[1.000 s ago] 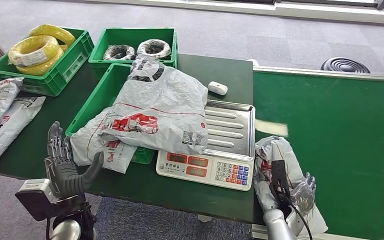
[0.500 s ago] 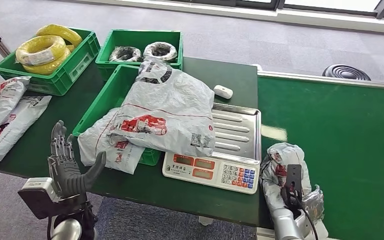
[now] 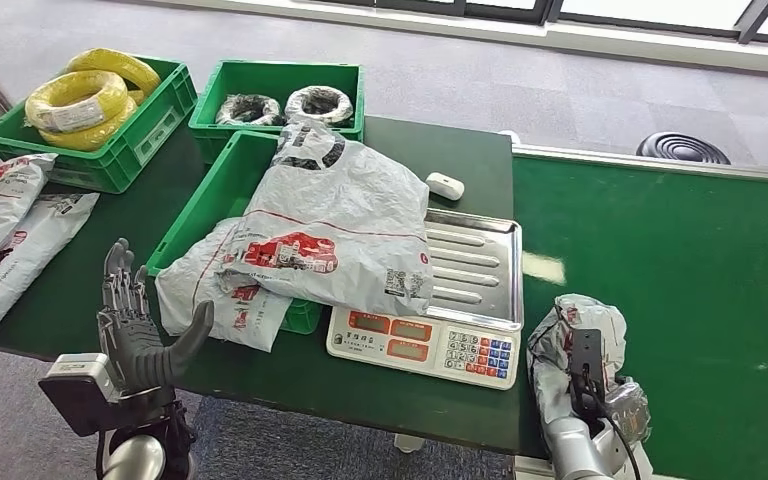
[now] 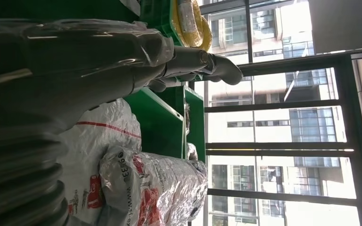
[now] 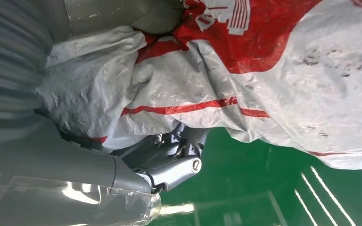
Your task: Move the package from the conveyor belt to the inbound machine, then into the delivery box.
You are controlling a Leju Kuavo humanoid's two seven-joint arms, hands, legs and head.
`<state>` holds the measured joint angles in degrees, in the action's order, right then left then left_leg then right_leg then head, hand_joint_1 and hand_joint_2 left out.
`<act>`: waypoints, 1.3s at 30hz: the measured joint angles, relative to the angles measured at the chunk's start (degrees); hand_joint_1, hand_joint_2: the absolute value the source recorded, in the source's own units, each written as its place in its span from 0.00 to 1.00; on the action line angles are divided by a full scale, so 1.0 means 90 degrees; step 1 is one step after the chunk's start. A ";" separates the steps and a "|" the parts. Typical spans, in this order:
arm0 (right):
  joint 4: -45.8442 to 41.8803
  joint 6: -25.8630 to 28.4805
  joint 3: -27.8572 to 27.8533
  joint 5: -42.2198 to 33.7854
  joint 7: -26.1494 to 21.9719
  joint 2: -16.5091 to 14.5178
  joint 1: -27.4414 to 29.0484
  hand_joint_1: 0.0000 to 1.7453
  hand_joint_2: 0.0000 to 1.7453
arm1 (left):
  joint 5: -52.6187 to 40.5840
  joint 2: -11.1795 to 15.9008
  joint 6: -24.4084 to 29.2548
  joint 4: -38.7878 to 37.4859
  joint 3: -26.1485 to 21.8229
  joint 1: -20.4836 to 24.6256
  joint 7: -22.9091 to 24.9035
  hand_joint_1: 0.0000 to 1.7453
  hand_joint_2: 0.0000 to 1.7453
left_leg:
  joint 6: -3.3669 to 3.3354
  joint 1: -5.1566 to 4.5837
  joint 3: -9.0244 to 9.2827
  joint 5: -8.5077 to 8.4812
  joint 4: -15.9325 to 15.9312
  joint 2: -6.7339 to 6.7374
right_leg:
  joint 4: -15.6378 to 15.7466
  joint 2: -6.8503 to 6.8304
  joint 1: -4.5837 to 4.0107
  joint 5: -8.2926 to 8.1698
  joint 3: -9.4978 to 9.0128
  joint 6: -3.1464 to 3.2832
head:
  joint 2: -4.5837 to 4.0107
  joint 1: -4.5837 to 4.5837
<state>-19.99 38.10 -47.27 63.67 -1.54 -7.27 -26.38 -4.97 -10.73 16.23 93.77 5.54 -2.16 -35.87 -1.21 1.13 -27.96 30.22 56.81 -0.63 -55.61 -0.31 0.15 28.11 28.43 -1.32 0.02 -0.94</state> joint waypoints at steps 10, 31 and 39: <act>-0.0097 -0.2140 0.0563 0.0686 -0.0518 0.0006 -0.0225 1.00 1.00 | -0.0129 -0.0014 -0.0141 -0.0116 -0.0073 0.0203 -0.0064 0.00 1.00 | 0.0019 0.0020 -0.0002 0.0045 -0.0005 0.0202 | 0.0013 0.0090 -0.0018 -0.0026 -0.0008 0.0020 | 0.0000 0.0007; -0.9393 0.0178 0.5073 -0.0945 -0.2921 -0.1307 0.2413 1.00 1.00 | -0.0328 -0.0134 0.0126 -0.0009 -0.0194 -0.0405 -0.0285 0.00 1.00 | 0.0110 -0.0006 -0.0196 -0.0011 0.0002 0.0259 | -0.0156 -0.0010 0.0007 -0.0058 0.0301 0.0010 | 0.0000 0.0011; -0.9652 0.0152 0.5238 -0.1806 -0.2961 -0.1378 0.2091 1.00 1.00 | -0.0249 -0.0143 0.0298 -0.0216 -0.0054 -0.0239 -0.0335 0.00 1.00 | 0.0115 -0.0005 -0.0199 -0.0022 0.0002 0.0256 | -0.0162 -0.0012 0.0007 -0.0065 0.0295 0.0011 | 0.0000 0.0010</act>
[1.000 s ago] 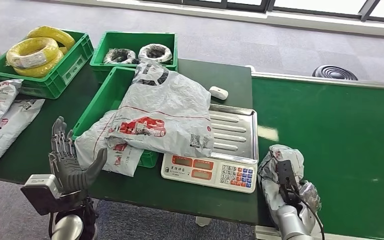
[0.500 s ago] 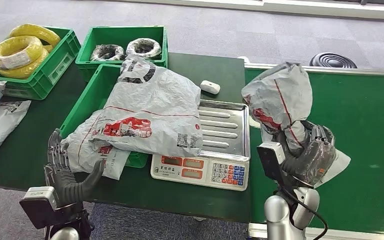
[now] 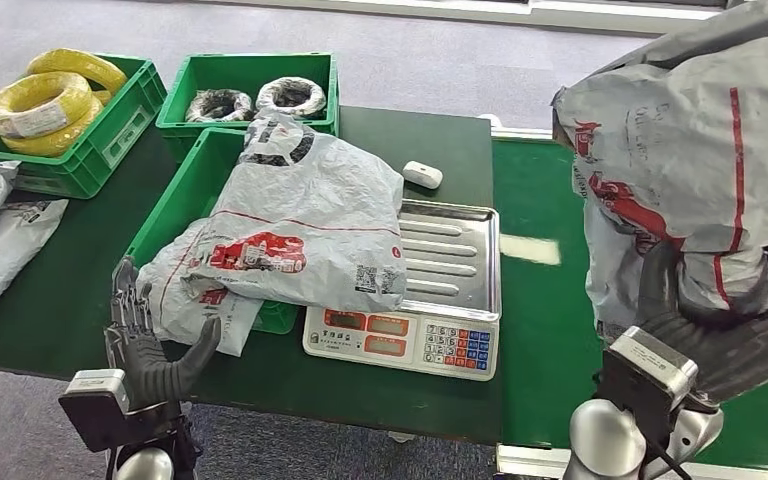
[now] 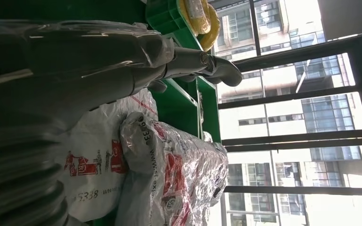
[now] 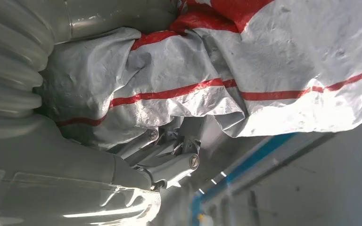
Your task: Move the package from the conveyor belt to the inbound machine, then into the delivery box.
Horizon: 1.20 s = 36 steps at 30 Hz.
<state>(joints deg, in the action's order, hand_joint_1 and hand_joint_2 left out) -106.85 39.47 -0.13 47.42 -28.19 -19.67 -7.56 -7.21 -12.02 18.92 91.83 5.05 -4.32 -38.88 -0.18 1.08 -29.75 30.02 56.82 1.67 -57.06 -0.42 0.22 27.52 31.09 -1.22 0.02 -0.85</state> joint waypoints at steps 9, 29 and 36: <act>0.1377 -0.0498 0.1263 -0.0740 0.0590 0.0526 -0.0692 1.00 1.00 | 0.0083 0.0012 -0.0005 -0.0049 0.0009 0.0233 0.0070 0.00 1.00 | 0.0008 0.0001 -0.0003 -0.0008 0.0000 -0.0023 | -0.0013 -0.0014 -0.0001 0.0000 0.0011 0.0003 | 0.0000 -0.0001; 0.4670 -0.0015 0.1390 0.0199 0.0918 0.0614 -0.0914 1.00 1.00 | 0.0115 0.0015 -0.0057 -0.0022 0.0111 0.0015 0.0092 0.00 1.00 | 0.0009 0.0001 -0.0019 -0.0009 0.0000 -0.0035 | -0.0016 -0.0031 -0.0001 0.0003 0.0023 0.0005 | 0.0000 0.0001; 0.5745 0.0009 0.0481 0.0417 0.0248 0.0281 -0.1119 0.04 1.00 | 0.0128 0.0015 -0.0045 -0.0046 0.0168 0.0020 0.0161 0.00 1.00 | 0.0009 0.0001 -0.0019 -0.0009 0.0000 -0.0037 | -0.0016 -0.0035 -0.0001 0.0003 0.0025 0.0005 | 0.0000 0.0001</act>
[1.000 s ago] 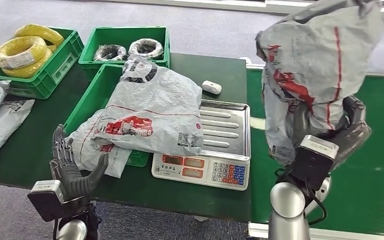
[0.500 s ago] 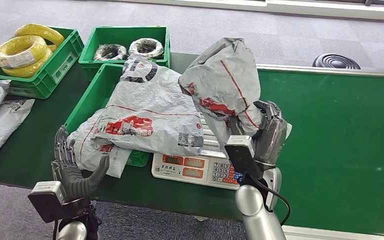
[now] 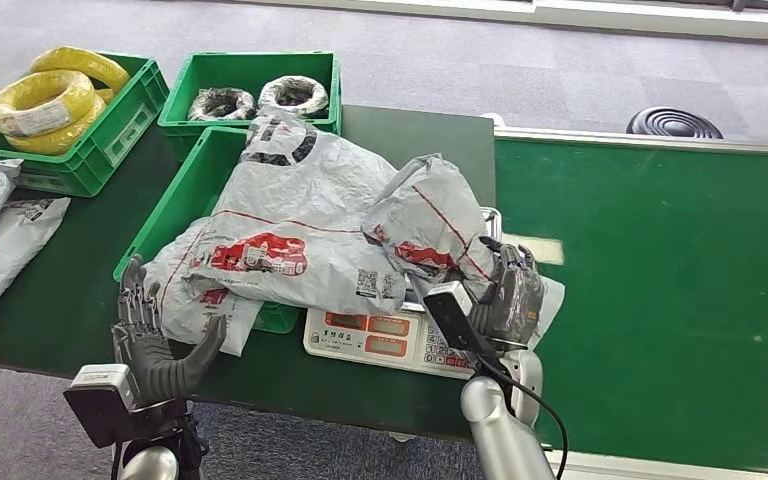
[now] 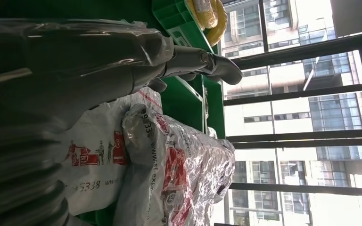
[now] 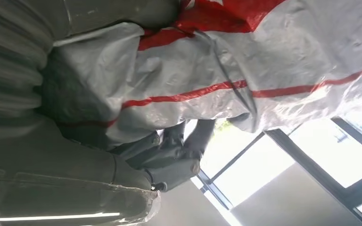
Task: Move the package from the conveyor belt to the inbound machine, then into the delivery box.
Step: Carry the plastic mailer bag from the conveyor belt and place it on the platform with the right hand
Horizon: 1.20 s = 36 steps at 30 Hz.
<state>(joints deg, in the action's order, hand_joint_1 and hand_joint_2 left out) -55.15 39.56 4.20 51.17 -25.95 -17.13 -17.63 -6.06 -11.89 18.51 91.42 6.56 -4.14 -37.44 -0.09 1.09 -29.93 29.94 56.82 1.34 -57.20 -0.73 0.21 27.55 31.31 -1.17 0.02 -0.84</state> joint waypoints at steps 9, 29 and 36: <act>0.0240 0.0007 -0.0081 -0.1207 -0.0369 -0.0154 0.0043 0.00 1.00 | 0.0000 0.0004 0.0002 -0.0013 0.0012 -0.0041 0.0042 0.00 1.00 | 0.0000 0.0000 -0.0001 0.0000 0.0000 0.0001 | 0.0000 0.0000 0.0000 0.0000 0.0004 0.0000 | 0.0000 0.0001; -0.3376 0.0008 0.0089 -0.0271 -0.0004 0.0201 0.0472 0.00 1.00 | 0.0047 0.0102 -0.0058 -0.0104 0.0112 -0.0108 -0.0093 0.00 1.00 | 0.0002 -0.0001 -0.0009 -0.0001 0.0001 0.0001 | 0.0000 0.0000 0.0000 -0.0001 0.0013 0.0000 | 0.0000 -0.0001; -0.4623 0.0008 -0.0472 -0.0472 -0.1261 -0.0084 0.0659 0.00 1.00 | -0.0339 0.0172 0.0051 -0.0136 0.0225 0.0126 -0.0250 0.00 1.00 | 0.0003 -0.0001 -0.0011 -0.0003 0.0002 -0.0007 | 0.0000 -0.0012 0.0000 0.0000 0.0016 0.0000 | 0.0000 0.0000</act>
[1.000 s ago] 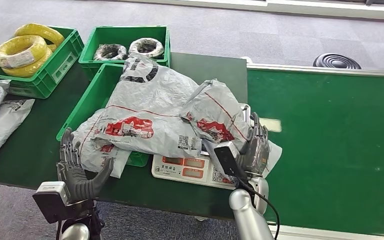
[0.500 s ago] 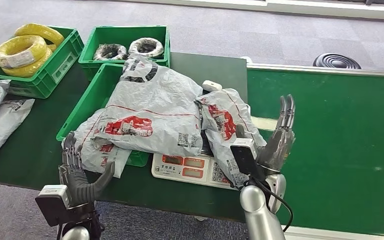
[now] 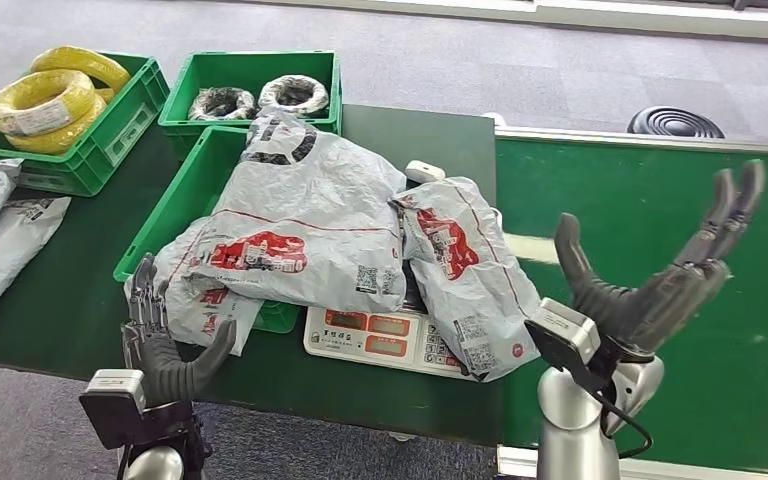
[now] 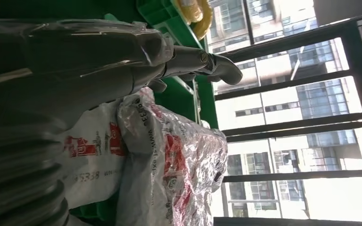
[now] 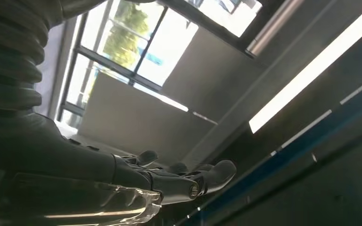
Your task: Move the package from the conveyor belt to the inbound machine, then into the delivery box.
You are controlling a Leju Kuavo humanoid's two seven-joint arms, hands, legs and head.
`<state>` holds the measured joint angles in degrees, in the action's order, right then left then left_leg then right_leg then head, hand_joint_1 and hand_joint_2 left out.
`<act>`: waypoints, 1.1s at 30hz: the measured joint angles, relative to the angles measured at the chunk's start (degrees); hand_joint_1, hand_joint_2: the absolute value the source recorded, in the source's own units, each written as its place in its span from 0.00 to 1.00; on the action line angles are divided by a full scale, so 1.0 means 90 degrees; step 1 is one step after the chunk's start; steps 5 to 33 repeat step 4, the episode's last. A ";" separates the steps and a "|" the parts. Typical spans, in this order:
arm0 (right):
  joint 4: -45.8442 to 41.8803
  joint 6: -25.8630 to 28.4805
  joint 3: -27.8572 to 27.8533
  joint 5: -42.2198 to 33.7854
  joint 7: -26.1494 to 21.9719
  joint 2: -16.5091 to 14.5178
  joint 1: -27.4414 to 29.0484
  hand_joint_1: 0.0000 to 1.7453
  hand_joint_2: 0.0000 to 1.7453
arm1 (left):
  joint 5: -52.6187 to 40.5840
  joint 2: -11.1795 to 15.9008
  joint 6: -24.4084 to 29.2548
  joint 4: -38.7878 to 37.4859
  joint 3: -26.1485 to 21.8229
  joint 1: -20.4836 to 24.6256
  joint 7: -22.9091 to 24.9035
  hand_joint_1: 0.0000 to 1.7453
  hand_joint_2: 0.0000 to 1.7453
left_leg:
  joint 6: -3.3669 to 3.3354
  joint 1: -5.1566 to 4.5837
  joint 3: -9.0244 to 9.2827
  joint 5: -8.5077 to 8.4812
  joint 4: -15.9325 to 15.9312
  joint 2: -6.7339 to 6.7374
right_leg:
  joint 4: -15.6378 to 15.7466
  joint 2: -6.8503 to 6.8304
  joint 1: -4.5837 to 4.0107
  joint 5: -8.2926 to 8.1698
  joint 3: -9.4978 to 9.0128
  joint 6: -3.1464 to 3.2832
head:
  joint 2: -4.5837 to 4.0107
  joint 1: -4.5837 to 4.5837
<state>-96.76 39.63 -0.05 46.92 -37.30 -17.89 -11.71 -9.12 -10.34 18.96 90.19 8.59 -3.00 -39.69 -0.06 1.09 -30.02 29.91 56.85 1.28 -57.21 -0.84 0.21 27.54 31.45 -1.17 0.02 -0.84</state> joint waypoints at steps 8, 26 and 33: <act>-0.0758 0.0000 -0.0248 -0.0184 -0.0026 -0.0112 0.0351 0.00 1.00 | -0.0764 0.0064 0.0215 0.0162 0.0322 0.0359 0.0006 0.00 1.00 | 0.0000 0.0000 -0.0003 0.0000 0.0000 -0.0002 | 0.0000 -0.0003 0.0001 0.0000 0.0000 0.0000 | 0.0000 0.0000; -0.0758 0.0000 -0.0248 -0.0184 -0.0026 -0.0112 0.0351 0.00 1.00 | -0.0764 0.0064 0.0215 0.0162 0.0322 0.0359 0.0006 0.00 1.00 | 0.0000 0.0000 -0.0003 0.0000 0.0000 -0.0002 | 0.0000 -0.0003 0.0001 0.0000 0.0000 0.0000 | 0.0000 0.0000; -0.0758 0.0000 -0.0248 -0.0184 -0.0026 -0.0112 0.0351 0.00 1.00 | -0.0764 0.0064 0.0215 0.0162 0.0322 0.0359 0.0006 0.00 1.00 | 0.0000 0.0000 -0.0003 0.0000 0.0000 -0.0002 | 0.0000 -0.0003 0.0001 0.0000 0.0000 0.0000 | 0.0000 0.0000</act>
